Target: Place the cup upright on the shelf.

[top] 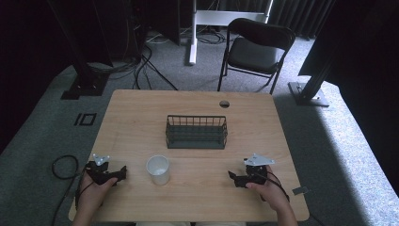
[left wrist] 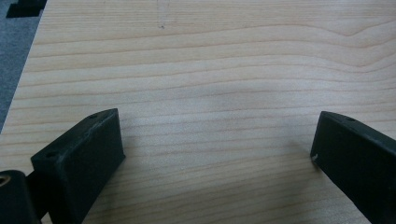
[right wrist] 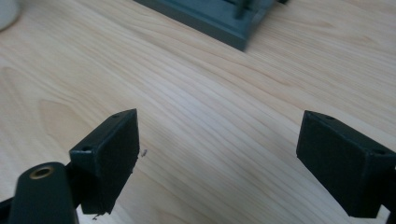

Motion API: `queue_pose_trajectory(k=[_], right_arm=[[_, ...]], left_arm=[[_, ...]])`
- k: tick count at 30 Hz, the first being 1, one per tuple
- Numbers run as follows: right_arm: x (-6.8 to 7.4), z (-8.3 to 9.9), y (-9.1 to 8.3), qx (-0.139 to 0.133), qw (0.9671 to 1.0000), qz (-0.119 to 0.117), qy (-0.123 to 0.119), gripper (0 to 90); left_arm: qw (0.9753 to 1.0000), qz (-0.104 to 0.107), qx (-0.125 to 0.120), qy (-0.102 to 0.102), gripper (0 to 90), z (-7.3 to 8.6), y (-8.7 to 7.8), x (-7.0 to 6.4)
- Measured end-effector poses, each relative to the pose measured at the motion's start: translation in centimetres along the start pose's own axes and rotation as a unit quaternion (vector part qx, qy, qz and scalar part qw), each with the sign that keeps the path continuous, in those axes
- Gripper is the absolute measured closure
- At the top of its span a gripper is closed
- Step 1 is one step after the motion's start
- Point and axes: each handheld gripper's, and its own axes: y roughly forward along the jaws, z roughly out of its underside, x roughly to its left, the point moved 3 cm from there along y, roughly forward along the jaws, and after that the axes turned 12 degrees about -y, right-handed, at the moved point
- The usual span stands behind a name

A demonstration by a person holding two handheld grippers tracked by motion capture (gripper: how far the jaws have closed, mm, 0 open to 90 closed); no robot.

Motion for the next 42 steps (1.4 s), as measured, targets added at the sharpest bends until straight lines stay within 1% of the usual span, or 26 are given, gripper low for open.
queue_pose_trajectory(k=[5,8,10,14,16,18,20,22,25,28,30,31,33,34,36,38,42], right_arm=[[1.0,-1.1,0.5,-0.013,0.9997,-0.016,-0.011,13.0],[1.7,-1.7,0.7,-0.021,0.9992,-0.031,-0.016,12.9],[2.2,-2.1,0.9,-0.022,0.9988,-0.038,-0.023,13.0],[3.1,-2.8,1.3,-0.027,0.9976,-0.052,-0.036,13.0],[3.6,-3.1,1.7,-0.028,0.9969,-0.058,-0.047,13.0],[4.1,-3.5,2.0,-0.031,0.9960,-0.068,-0.050,13.0],[4.7,-3.8,2.3,-0.035,0.9953,-0.073,-0.052,13.0],[5.2,-4.3,2.5,-0.044,0.9942,-0.077,-0.061,13.0],[6.0,-4.9,2.9,-0.054,0.9925,-0.087,-0.067,13.0],[6.6,-5.4,3.3,-0.057,0.9914,-0.093,-0.072,13.0],[7.0,-5.7,3.6,-0.056,0.9902,-0.099,-0.080,13.0],[7.2,-5.9,3.7,-0.058,0.9899,-0.102,-0.080,13.0],[7.7,-6.1,4.0,-0.059,0.9886,-0.109,-0.086,13.0],[7.9,-6.3,4.1,-0.060,0.9884,-0.111,-0.084,13.0],[8.3,-6.5,4.4,-0.062,0.9869,-0.116,-0.093,13.0],[8.7,-6.8,4.7,-0.064,0.9863,-0.121,-0.092,13.0],[9.6,-7.4,5.2,-0.070,0.9838,-0.132,-0.100,13.0]], left_arm=[[1.0000,0.000,0.000,0.000,2.8,0.0,0.0,0.0],[1.0000,0.000,0.000,0.000,2.8,0.0,0.0,0.0],[1.0000,0.000,0.000,0.000,2.8,0.0,0.0,0.0],[1.0000,0.000,0.000,0.000,2.8,0.0,0.0,0.0],[1.0000,0.000,0.000,0.000,2.8,0.0,0.0,0.0],[1.0000,0.000,0.000,0.000,2.8,0.0,0.0,0.0],[1.0000,0.000,0.000,0.000,2.8,0.0,0.0,0.0],[1.0000,0.000,0.000,0.000,2.8,0.0,0.0,0.0],[1.0000,0.000,0.000,0.000,2.8,0.0,0.0,0.0],[1.0000,0.000,0.000,0.000,2.8,0.0,0.0,0.0],[1.0000,0.000,0.000,0.000,2.8,0.0,0.0,0.0],[1.0000,0.000,0.000,0.000,2.8,0.0,0.0,0.0],[1.0000,0.000,0.000,0.000,2.8,0.0,0.0,0.0],[1.0000,0.000,0.000,0.000,2.8,0.0,0.0,0.0],[1.0000,0.000,0.000,0.000,2.8,0.0,0.0,0.0],[1.0000,0.000,0.000,0.000,2.8,0.0,0.0,0.0],[1.0000,0.000,0.000,0.000,2.8,0.0,0.0,0.0]])
